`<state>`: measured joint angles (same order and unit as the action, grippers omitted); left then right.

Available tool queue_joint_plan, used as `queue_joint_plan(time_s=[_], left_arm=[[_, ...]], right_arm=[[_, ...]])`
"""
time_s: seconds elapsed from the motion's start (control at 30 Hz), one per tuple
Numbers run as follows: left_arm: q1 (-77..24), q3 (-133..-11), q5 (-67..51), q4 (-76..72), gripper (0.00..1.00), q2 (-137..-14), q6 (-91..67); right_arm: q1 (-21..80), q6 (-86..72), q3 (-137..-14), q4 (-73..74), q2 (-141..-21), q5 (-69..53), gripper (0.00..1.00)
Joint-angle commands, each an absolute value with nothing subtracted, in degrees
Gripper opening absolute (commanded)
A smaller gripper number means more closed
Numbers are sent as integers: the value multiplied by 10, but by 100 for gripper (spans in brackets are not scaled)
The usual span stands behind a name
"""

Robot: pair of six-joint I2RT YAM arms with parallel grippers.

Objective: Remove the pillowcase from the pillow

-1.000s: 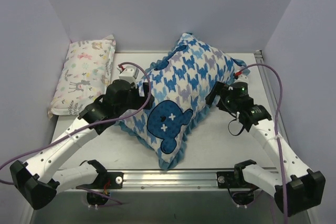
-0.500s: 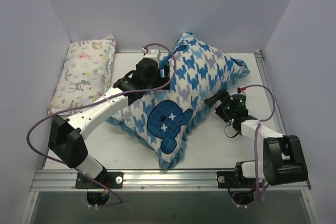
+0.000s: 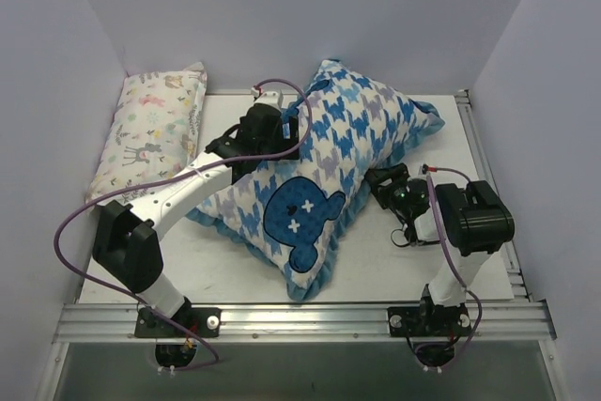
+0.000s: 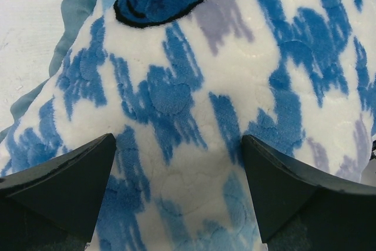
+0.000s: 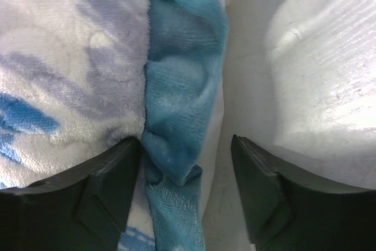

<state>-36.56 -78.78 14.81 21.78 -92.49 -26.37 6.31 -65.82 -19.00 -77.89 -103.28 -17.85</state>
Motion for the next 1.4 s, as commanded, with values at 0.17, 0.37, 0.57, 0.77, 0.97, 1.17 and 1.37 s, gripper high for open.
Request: queue_joint_plan(time_s=[0.17,0.37,0.57,0.77,0.97,1.17,1.37], left_arm=[[-355,-784,149,203,97,-916,-259],[-354,-793,150,209,97,-917,-257],[-354,-797,152,214,97,-908,-251],[-354,-800,149,214,97,-907,-249],[-354,-801,148,214,97,-909,-250],[-354,-806,146,218,97,-917,-250],[-353,-804,149,219,97,-916,-247]], right_arm=[[64,-693,-170,-954,-1048,-166,34],[60,-686,-167,-912,-985,-172,2],[62,-647,-153,-809,-889,-171,0],[77,-608,-125,-737,-832,-155,65],[112,-612,-113,-789,-889,-148,80],[128,-648,-134,-884,-985,-159,82],[128,-668,-127,-942,-1028,-156,68]])
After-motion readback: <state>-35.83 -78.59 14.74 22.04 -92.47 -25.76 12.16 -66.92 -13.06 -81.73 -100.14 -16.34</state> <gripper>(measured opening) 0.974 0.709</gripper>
